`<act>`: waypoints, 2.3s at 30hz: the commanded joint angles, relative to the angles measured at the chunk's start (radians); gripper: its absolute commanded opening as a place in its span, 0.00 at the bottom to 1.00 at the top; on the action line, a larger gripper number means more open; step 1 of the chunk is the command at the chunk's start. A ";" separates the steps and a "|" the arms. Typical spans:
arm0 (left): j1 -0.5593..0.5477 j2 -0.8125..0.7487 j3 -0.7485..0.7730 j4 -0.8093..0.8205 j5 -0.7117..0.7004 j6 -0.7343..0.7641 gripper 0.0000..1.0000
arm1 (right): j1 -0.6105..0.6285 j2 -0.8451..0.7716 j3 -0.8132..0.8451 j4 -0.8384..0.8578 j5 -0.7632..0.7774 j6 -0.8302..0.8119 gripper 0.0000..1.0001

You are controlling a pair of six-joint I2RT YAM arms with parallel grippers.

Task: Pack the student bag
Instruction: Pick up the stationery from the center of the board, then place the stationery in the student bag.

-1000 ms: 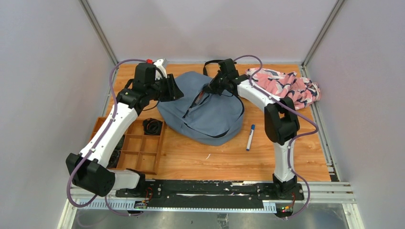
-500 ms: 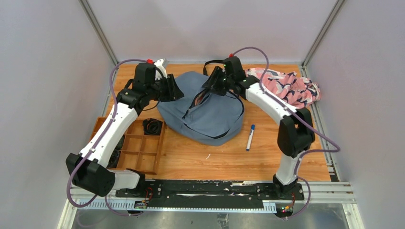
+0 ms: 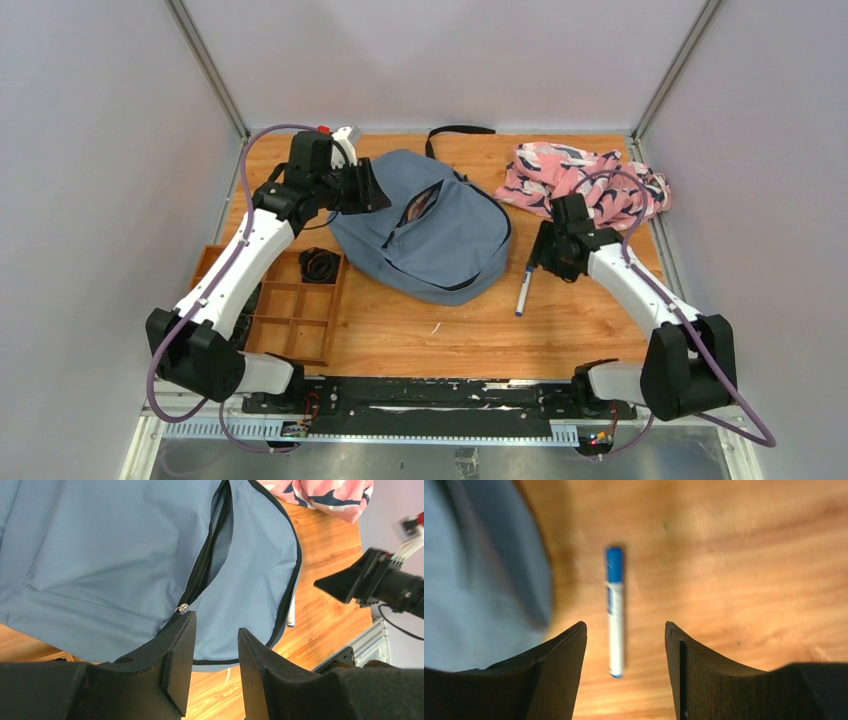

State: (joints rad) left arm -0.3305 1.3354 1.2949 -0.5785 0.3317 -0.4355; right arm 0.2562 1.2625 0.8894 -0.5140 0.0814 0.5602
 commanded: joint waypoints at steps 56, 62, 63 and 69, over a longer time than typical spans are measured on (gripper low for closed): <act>-0.022 -0.056 0.048 -0.056 -0.035 0.042 0.44 | 0.224 0.610 0.652 0.081 -0.843 0.217 0.00; -0.022 -0.069 0.022 -0.072 -0.055 0.061 0.44 | 0.219 0.688 0.650 0.229 -0.889 0.436 0.00; -0.022 -0.073 0.020 -0.073 -0.053 0.061 0.44 | 0.218 0.696 0.647 0.264 -0.887 0.472 0.00; -0.022 -0.101 0.016 -0.093 -0.089 0.081 0.44 | 0.210 0.742 0.666 0.312 -0.771 0.559 0.00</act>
State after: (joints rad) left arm -0.3447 1.2755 1.3113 -0.6491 0.2733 -0.3851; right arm 0.4763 1.9842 1.5272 -0.2825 -0.7467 0.9985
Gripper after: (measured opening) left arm 0.438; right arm 0.066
